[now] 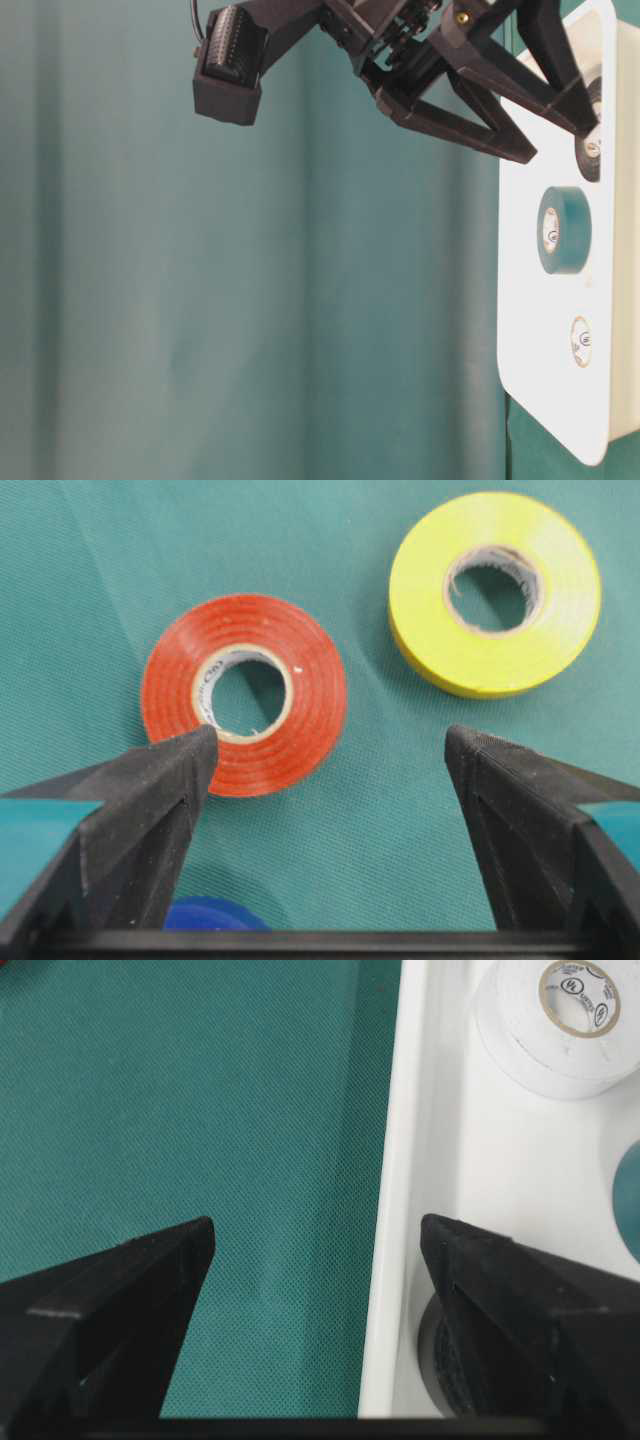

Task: Put the tape alternately from left to right into the white case.
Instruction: 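Move the left gripper down over the yellow tape roll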

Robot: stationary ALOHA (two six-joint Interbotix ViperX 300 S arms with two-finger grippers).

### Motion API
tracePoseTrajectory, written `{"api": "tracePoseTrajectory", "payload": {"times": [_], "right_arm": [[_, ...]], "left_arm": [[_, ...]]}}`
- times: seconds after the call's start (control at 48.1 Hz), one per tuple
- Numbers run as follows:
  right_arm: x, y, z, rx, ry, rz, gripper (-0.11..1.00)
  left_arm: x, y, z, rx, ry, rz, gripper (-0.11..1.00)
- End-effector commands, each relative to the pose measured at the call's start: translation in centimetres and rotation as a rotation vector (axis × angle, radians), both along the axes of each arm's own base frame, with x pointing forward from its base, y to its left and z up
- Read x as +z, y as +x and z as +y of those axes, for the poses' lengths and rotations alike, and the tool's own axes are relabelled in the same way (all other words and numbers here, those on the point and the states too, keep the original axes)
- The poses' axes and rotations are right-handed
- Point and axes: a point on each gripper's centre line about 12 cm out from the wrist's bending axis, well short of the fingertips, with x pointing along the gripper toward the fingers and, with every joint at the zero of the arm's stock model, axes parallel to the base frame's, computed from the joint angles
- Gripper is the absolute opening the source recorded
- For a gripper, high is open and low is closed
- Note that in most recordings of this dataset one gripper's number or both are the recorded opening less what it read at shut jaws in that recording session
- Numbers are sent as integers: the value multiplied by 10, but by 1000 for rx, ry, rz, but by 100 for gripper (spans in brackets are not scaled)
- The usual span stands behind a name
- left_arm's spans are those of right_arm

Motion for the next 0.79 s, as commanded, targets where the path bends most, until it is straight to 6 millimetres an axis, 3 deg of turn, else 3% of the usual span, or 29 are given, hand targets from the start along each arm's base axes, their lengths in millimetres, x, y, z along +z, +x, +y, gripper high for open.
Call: {"api": "tracePoseTrajectory", "payload": {"times": [0.0, 0.208, 0.478, 0.77], "right_arm": [[13, 2, 1, 6, -1, -42, 85], [13, 2, 1, 6, -1, -42, 85], [14, 3, 1, 5, 0, -45, 85], [14, 3, 1, 5, 0, -45, 85]], "left_arm": [[3, 11, -5, -5, -6, -22, 96], [-8, 34, -25, -43, 13, -5, 96], [-6, 52, -52, -144, 57, -42, 96], [-21, 63, -58, -155, 76, -11, 96]]}}
